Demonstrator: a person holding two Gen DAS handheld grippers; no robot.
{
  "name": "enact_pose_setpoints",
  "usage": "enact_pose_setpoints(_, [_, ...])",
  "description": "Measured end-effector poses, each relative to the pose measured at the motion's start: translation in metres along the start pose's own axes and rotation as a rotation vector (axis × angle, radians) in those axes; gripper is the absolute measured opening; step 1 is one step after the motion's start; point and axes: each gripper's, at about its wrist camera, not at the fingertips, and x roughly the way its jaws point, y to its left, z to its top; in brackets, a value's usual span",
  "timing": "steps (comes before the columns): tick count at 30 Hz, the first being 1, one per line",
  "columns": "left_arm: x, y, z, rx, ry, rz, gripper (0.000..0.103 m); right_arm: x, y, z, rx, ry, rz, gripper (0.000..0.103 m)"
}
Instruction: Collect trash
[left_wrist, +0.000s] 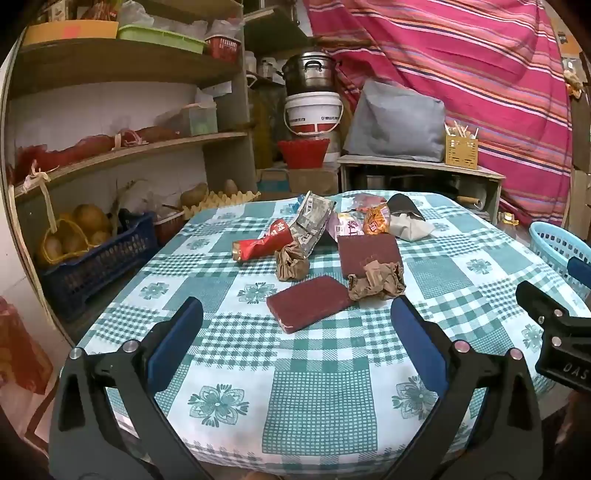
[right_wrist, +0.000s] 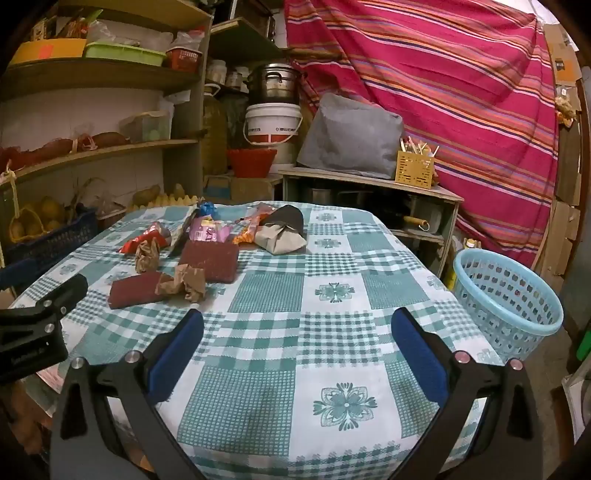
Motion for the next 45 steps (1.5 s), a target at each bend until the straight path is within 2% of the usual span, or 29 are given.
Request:
enact_pose_setpoints(1, [-0.0013, -0.001, -0.0003, 0.014, -0.021, 0.01, 0.098, 0.0001, -0.0001, -0.0001, 0.0, 0.0, 0.001, 0.099])
enact_pose_setpoints(45, [-0.0068, -0.0059, 0.0023, 0.015, -0.022, 0.011, 0.098, -0.0065, -0.0024, 0.0024, -0.006, -0.026, -0.007, 0.099])
